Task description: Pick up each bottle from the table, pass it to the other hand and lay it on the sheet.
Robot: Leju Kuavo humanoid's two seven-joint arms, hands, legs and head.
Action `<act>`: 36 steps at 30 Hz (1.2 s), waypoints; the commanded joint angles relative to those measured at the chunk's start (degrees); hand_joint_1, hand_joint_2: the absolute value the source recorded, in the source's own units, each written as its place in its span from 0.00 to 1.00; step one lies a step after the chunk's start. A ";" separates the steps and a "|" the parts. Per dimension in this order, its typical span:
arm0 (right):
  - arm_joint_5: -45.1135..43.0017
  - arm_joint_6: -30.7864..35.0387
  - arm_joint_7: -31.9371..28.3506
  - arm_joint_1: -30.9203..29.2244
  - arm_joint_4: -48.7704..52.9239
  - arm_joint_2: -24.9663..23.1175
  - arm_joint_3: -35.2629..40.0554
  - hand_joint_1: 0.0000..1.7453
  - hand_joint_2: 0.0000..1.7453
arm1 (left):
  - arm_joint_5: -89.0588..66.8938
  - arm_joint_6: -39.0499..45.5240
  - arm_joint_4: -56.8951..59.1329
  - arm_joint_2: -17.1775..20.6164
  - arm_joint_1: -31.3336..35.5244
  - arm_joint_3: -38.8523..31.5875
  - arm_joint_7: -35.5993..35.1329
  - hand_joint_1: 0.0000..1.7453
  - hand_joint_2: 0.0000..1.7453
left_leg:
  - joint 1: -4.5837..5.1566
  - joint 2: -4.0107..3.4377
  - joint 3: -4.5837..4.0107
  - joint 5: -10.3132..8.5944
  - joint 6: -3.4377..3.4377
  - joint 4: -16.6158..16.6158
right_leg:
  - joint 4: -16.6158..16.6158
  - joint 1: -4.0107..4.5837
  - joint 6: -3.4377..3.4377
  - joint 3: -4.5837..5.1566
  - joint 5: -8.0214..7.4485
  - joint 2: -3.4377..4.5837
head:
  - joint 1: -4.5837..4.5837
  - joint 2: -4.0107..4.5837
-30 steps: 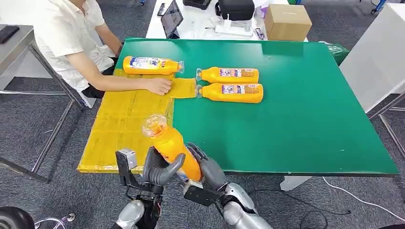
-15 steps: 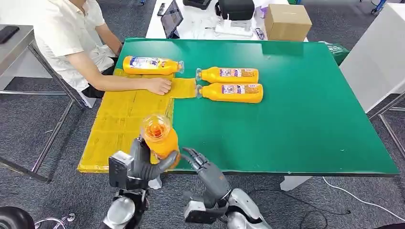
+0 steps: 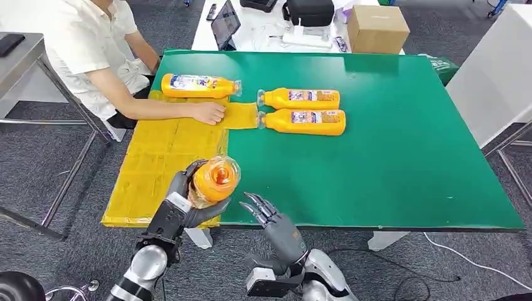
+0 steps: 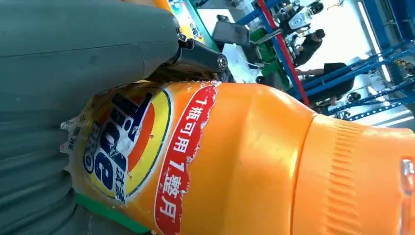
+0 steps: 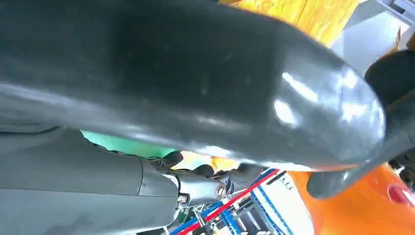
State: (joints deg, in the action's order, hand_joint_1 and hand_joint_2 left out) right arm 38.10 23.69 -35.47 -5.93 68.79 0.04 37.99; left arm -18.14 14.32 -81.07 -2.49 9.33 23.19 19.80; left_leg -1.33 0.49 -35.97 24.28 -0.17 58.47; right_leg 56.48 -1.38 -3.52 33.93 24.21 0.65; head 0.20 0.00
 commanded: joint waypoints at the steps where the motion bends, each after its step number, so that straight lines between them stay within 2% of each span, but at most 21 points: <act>1: 0.04 -0.23 -0.13 -0.41 -0.50 0.63 -1.18 0.00 0.00 | -1.75 0.24 4.09 1.43 2.67 0.00 -0.85 1.00 1.00 | 0.00 0.02 0.19 0.03 0.07 -0.04 | -0.04 0.04 0.14 -0.20 0.05 -0.10 | 0.00 0.00; 3: 0.16 -0.90 -0.53 -0.70 -0.81 0.03 -1.75 0.00 0.00 | -16.74 7.90 8.52 2.45 5.49 0.90 -6.29 1.00 1.00 | 0.00 0.03 0.07 -0.01 0.05 -0.04 | -0.03 0.02 0.09 -0.09 0.02 -0.09 | 0.02 0.00; 4: 0.22 -1.45 -0.67 -1.11 -1.27 -0.47 -1.92 0.00 0.00 | -20.77 8.14 12.82 2.31 7.91 0.36 -9.06 1.00 1.00 | -0.03 0.03 0.34 0.06 0.11 -0.06 | -0.08 0.09 0.23 -0.38 0.08 -0.16 | 0.02 0.00; 5: 0.34 -1.92 -0.82 -1.51 -1.60 -0.81 -1.88 0.00 0.00 | -23.07 6.53 17.51 2.32 10.59 0.05 -11.50 1.00 1.00 | 0.01 0.07 0.10 -0.03 0.05 -0.05 | -0.03 0.02 0.10 -0.13 0.01 -0.13 | 0.02 0.00; 6: 0.36 -2.32 -0.98 -1.99 -2.06 -1.23 -1.78 0.00 0.00 | -24.00 5.70 22.07 1.95 13.14 -0.82 -12.24 1.00 1.00 | -0.01 0.09 0.24 -0.02 0.08 -0.07 | -0.06 0.06 0.19 -0.28 0.03 -0.19 | 0.02 0.00; 9: 0.19 -3.57 -1.16 -3.15 -3.06 -2.71 -1.55 0.00 0.00 | -34.76 9.42 40.24 0.77 21.92 -2.95 -17.87 1.00 1.00 | 0.00 0.14 0.12 -0.12 0.03 -0.07 | -0.04 0.02 0.12 -0.18 -0.02 -0.20 | 0.02 0.00; 12: 0.12 -4.24 -1.09 -3.82 -3.64 -3.21 -1.24 0.00 0.00 | -37.40 8.39 47.46 0.15 25.65 -3.51 -19.61 1.00 1.00 | -0.01 0.08 0.17 -0.20 -0.04 -0.09 | -0.05 0.04 0.17 -0.21 -0.09 -0.15 | 0.02 0.00; 14: -0.32 -4.60 -1.58 -4.41 -4.45 -3.61 -0.85 0.00 0.00 | -36.44 5.62 53.03 -1.19 28.49 -5.31 -20.14 1.00 1.00 | -0.07 0.01 0.36 -0.20 0.01 -0.12 | -0.08 0.13 0.45 -0.38 -0.16 -0.16 | -0.02 0.00; 15: -0.43 -4.86 -1.70 -4.78 -4.75 -3.79 -0.56 0.00 0.00 | -36.47 4.96 54.65 -1.44 29.41 -5.72 -20.97 1.00 1.00 | -0.02 0.10 0.12 -0.22 -0.06 -0.03 | 0.03 0.05 0.26 -0.12 -0.15 -0.17 | 0.00 0.00; 20: -0.87 -5.66 -1.94 -5.81 -6.00 -4.62 0.58 0.00 0.00 | -37.88 4.49 60.54 -1.59 32.48 -6.54 -24.92 1.00 1.00 | -0.04 -0.02 0.21 -0.21 -0.04 -0.05 | 0.02 0.06 0.29 -0.22 -0.15 -0.06 | 0.00 0.00; 25: -1.29 -5.46 -2.10 -5.70 -6.53 -4.62 0.85 0.00 0.00 | -37.05 3.58 61.88 -1.58 33.26 -8.18 -24.78 1.00 1.00 | -0.04 -0.11 0.33 -0.19 -0.05 -0.09 | -0.01 0.07 0.31 -0.29 -0.16 0.03 | 0.02 0.00; 27: -1.57 -5.53 -2.27 -5.85 -6.77 -4.58 1.13 0.00 0.00 | -35.57 1.59 62.18 -2.02 33.40 -9.66 -23.66 1.00 1.00 | -0.04 -0.07 0.30 -0.20 -0.05 -0.07 | 0.01 0.06 0.28 -0.26 -0.16 0.01 | 0.02 0.00; 29: -2.03 -4.89 -2.63 -6.11 -7.31 -4.41 1.60 0.00 0.00 | -32.05 -0.04 61.49 -2.85 32.58 -12.51 -18.66 1.00 1.00 | -0.02 -0.12 0.35 -0.19 -0.03 -0.09 | 0.01 0.05 0.29 -0.29 -0.16 0.04 | 0.02 0.00; 30: -2.13 -4.85 -2.65 -6.10 -7.37 -4.38 1.61 0.00 0.00 | -32.24 0.60 61.18 -2.94 32.31 -12.33 -18.08 0.16 1.00 | -0.01 -0.11 0.36 -0.19 -0.04 -0.09 | 0.02 0.03 0.27 -0.29 -0.16 0.04 | 0.02 0.00; 31: -2.35 -4.70 -2.65 -5.89 -7.33 -4.16 1.65 0.00 0.00 | -33.01 1.36 60.65 -3.21 31.67 -11.50 -16.50 0.00 1.00 | 0.00 -0.16 0.46 -0.18 -0.02 -0.13 | -0.03 0.04 0.30 -0.37 -0.17 0.07 | 0.00 0.00; 34: -2.55 -4.69 -2.66 -5.28 -7.08 -3.59 1.55 0.00 0.00 | -36.01 0.68 59.00 -2.87 30.86 -8.21 -14.83 0.00 1.00 | -0.04 -0.16 0.59 -0.17 0.03 -0.17 | -0.10 0.10 0.38 -0.52 -0.16 0.01 | 0.00 0.00; 36: -2.65 -4.65 -2.70 -4.79 -6.63 -3.26 1.24 0.00 0.00 | -38.30 3.65 57.21 -2.44 30.05 -6.02 -14.92 0.00 1.00 | -0.02 -0.05 0.51 -0.17 0.01 -0.15 | -0.06 0.06 0.32 -0.46 -0.13 -0.08 | 0.02 0.00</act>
State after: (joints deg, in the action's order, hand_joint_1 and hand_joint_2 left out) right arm 35.89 18.80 -37.90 -9.54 65.40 -4.92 37.75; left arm -52.31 16.04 -26.10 -4.31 41.00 14.91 3.28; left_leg -1.36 0.51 -35.77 24.06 -0.30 58.47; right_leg 56.59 -1.36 -3.37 33.78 24.06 0.63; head 0.22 0.00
